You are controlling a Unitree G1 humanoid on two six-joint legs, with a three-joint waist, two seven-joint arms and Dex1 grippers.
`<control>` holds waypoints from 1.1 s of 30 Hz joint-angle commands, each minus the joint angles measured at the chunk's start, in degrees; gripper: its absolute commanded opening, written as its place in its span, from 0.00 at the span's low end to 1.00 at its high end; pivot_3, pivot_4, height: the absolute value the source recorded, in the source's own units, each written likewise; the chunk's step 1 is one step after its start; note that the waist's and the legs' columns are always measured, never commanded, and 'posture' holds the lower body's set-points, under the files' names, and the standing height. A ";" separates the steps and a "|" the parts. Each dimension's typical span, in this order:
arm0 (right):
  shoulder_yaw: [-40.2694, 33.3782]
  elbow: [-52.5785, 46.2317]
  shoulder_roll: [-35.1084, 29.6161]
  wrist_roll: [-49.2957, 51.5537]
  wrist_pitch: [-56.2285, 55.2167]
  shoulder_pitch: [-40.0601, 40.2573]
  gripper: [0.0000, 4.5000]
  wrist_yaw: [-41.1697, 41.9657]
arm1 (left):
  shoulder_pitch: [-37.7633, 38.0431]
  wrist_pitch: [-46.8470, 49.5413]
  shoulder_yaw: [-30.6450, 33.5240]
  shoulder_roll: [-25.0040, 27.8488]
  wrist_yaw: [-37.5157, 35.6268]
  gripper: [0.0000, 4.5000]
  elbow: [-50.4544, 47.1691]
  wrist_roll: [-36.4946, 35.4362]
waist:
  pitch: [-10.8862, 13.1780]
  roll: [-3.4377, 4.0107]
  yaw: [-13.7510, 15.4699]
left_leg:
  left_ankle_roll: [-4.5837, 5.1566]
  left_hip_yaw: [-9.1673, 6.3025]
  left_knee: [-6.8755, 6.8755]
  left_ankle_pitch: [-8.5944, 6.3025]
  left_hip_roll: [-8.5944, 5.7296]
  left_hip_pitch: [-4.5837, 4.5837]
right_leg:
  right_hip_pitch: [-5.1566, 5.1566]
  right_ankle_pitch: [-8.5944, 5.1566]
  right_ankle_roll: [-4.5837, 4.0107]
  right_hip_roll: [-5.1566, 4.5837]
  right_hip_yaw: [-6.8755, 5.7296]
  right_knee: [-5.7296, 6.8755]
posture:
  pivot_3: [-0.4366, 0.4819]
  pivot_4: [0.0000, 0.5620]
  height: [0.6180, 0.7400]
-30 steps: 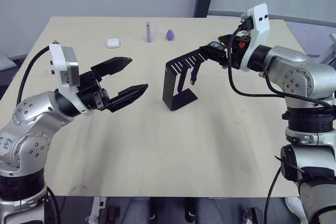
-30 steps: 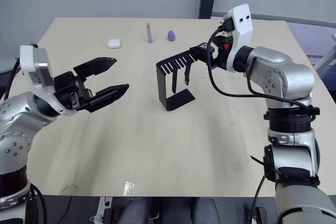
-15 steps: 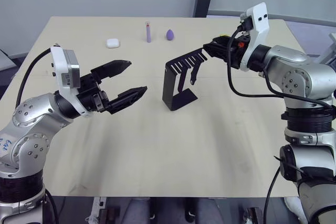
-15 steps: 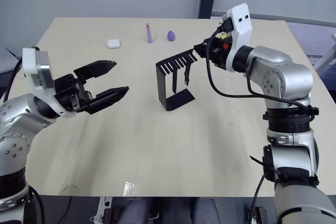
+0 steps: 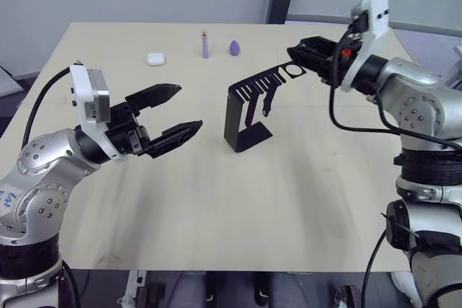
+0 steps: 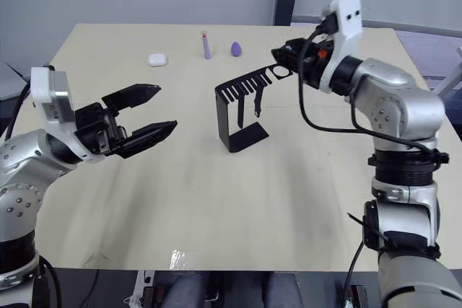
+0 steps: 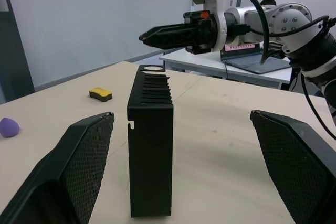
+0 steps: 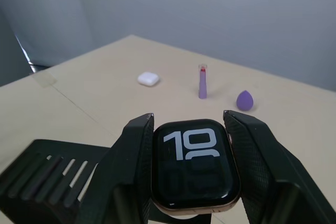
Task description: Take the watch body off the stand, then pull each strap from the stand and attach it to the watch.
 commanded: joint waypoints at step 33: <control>-10.25 -9.80 14.50 -12.48 -28.48 55.67 0.36 -10.78 | 0.62 -12.06 -12.46 -1.05 -18.60 1.00 0.61 10.56 | -0.02 0.07 0.03 | -0.01 0.36 0.00 -0.13 0.14 0.29 | -0.02 0.12 -0.15 0.13 0.48 -0.01 | 0.48 0.27 1.00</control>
